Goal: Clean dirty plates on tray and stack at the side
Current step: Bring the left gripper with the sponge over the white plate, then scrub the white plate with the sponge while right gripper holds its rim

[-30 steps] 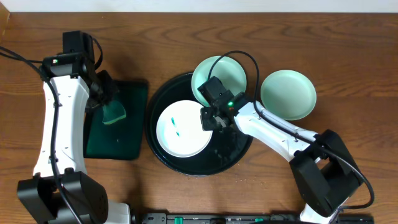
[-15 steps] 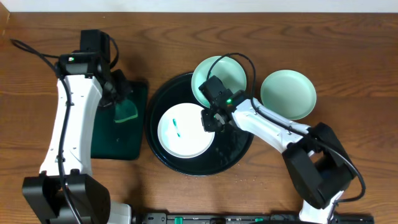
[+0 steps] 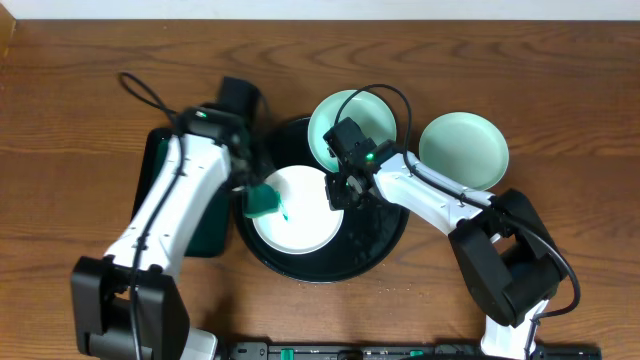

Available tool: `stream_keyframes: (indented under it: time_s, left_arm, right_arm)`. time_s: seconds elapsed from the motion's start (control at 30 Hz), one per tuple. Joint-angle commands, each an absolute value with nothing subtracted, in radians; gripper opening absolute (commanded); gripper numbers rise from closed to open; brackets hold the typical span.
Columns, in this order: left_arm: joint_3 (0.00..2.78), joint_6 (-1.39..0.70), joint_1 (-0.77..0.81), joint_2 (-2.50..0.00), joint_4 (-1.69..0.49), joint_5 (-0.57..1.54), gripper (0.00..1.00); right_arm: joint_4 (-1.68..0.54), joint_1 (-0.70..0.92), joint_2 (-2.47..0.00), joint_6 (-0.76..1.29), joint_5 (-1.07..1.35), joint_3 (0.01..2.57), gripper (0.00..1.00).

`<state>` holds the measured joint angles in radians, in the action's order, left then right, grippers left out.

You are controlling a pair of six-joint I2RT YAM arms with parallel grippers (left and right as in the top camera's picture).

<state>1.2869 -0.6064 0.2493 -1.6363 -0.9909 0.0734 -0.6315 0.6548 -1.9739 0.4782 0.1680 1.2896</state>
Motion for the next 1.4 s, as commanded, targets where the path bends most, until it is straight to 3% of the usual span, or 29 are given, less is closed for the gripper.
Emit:
stream_keyframes:
  time_s: [0.0, 0.27, 0.57, 0.77, 0.97, 1.1, 1.23, 1.37]
  left_arm:
    - [1.201, -0.731, 0.306, -1.646, -0.925, 0.071, 0.07]
    - [0.984, -0.805, 0.327, -1.655, -0.643, 0.077, 0.07]
    - [1.003, -0.666, 0.333, -1.822, -0.63, 0.295, 0.07]
    - [1.075, -0.484, 0.35, -1.83, -0.63, 0.317, 0.07]
    - [1.109, -0.485, 0.354, -1.83, -0.636, 0.237, 0.07]
    - [1.097, -0.609, 0.412, -1.831, -0.75, 0.218, 0.07]
    - [1.092, -0.629, 0.478, -1.831, -0.67, 0.342, 0.07]
    - [1.093, -0.63, 0.477, -1.831, -0.623, 0.259, 0.07]
  right_arm:
    - [-0.633, 0.651, -1.983, 0.474, 0.182, 1.309, 0.01]
    - [-0.628, 0.654, -1.982, 0.474, 0.182, 1.309, 0.01]
    - [-0.624, 0.655, -1.982, 0.475, 0.182, 1.309, 0.01]
    - [-0.627, 0.655, -1.982, 0.474, 0.182, 1.309, 0.01]
    - [-0.627, 0.655, -1.983, 0.474, 0.181, 1.309, 0.01]
    - [-0.624, 0.655, -1.983, 0.474, 0.184, 1.309, 0.01]
    - [-0.624, 0.655, -1.982, 0.474, 0.184, 1.309, 0.01]
    - [-0.628, 0.655, -1.982, 0.474, 0.184, 1.309, 0.01]
